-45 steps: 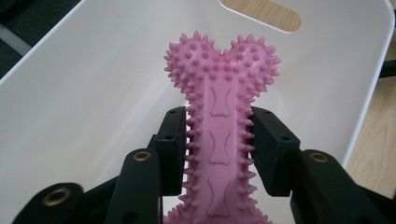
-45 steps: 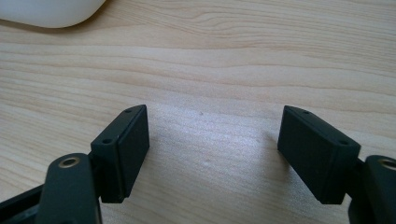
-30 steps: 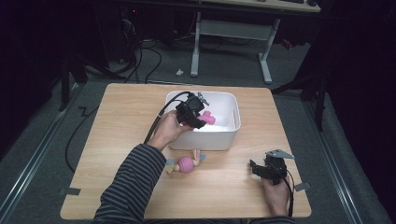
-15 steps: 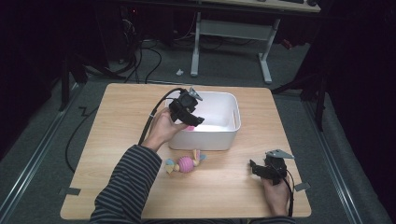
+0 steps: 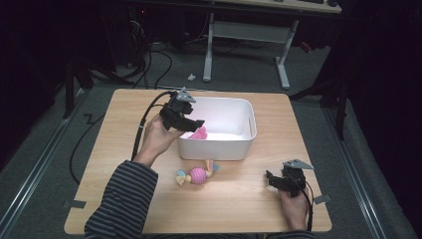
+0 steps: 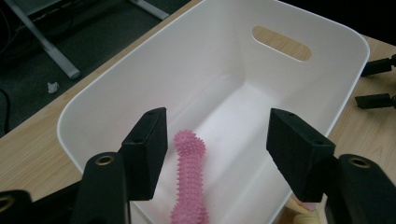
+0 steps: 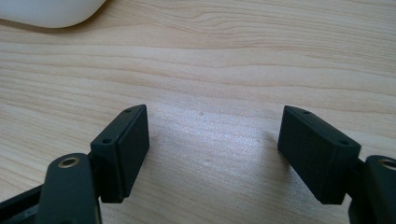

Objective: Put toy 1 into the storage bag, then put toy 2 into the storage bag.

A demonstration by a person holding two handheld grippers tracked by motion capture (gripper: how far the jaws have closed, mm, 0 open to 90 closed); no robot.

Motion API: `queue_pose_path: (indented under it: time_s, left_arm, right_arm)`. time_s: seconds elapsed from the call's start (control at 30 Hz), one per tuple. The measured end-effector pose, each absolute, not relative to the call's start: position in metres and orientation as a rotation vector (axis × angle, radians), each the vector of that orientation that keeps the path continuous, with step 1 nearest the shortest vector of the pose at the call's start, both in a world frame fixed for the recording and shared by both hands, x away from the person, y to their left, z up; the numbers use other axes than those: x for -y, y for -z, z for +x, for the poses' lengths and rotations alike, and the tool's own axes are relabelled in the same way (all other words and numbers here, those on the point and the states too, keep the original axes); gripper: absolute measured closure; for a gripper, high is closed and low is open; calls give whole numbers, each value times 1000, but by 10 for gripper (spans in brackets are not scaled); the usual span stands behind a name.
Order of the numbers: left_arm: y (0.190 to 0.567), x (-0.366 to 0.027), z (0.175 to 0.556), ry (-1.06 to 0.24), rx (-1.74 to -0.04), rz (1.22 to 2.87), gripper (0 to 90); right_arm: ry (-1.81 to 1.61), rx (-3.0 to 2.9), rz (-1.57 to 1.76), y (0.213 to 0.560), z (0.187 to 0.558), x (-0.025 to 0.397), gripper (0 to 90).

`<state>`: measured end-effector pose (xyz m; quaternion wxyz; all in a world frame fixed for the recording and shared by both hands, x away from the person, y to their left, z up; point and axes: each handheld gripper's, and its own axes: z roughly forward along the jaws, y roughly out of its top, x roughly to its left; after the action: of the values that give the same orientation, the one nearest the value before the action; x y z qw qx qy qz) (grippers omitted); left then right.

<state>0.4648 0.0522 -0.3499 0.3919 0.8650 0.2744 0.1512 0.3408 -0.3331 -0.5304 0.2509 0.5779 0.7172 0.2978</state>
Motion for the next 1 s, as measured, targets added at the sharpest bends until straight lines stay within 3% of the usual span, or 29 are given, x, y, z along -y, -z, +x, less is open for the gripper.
queue_pose_path:
  time_s: [1.0]
  left_arm:
    - [364, -145, 423, -452, -869, 2062, 379]
  right_arm:
    - [-811, -1952, 1573, 530, 341, 333, 251]
